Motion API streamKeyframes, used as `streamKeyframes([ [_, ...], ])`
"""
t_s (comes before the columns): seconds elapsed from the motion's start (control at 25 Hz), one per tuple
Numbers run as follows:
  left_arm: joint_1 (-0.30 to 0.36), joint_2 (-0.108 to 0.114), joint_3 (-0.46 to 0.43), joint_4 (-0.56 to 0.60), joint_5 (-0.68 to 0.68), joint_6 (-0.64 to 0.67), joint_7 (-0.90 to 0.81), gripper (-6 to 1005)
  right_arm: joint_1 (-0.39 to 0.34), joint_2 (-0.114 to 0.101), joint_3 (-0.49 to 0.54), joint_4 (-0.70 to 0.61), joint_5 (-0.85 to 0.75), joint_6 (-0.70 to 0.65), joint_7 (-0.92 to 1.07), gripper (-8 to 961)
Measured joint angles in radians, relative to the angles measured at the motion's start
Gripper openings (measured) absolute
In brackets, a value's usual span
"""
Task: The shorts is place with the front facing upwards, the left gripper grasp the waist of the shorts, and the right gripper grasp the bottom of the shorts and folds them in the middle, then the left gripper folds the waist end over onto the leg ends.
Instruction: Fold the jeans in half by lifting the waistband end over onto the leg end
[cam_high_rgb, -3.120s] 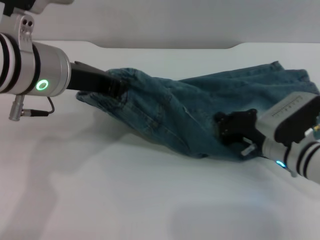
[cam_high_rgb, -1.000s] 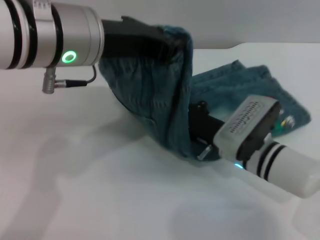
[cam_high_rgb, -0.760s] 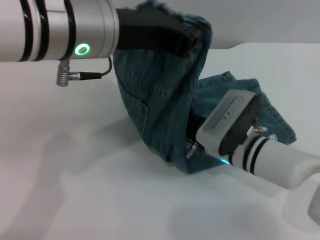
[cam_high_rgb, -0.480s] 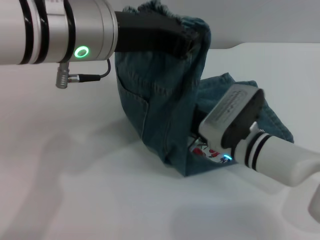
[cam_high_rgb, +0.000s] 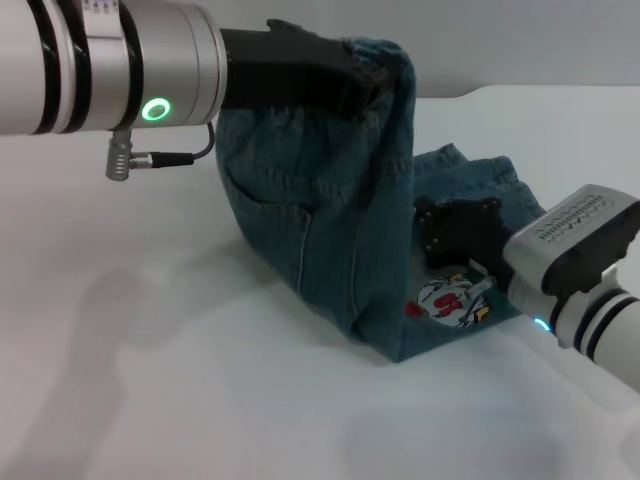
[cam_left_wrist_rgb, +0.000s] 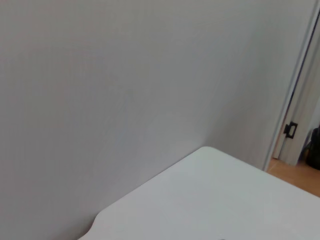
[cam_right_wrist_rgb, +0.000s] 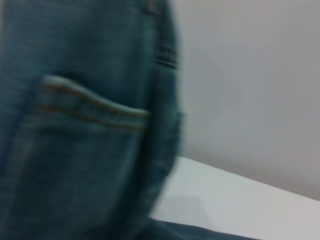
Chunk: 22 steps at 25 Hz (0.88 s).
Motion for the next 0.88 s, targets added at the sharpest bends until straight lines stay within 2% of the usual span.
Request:
streamKeyframes([
  [0.24, -0.011, -0.001, 0.000, 0.000, -0.041, 0.010, 0.031, 57, 0.035, 0.011, -0.026, -0.007, -0.003, -0.003, 0.003, -1],
  [0.48, -0.027, -0.001, 0.002, 0.000, -0.050, 0.020, 0.035, 57, 0.107, 0.013, -0.110, 0.001, 0.010, -0.019, 0.058, -1],
  [0.76, -0.044, -0.003, 0.007, 0.013, -0.052, 0.046, 0.043, 57, 0.191, 0.014, -0.253, 0.012, 0.113, -0.052, 0.093, -1],
  [0.88, -0.054, -0.003, 0.009, 0.029, -0.061, 0.051, 0.053, 57, 0.220, 0.014, -0.280, 0.019, 0.124, -0.068, 0.094, -1],
])
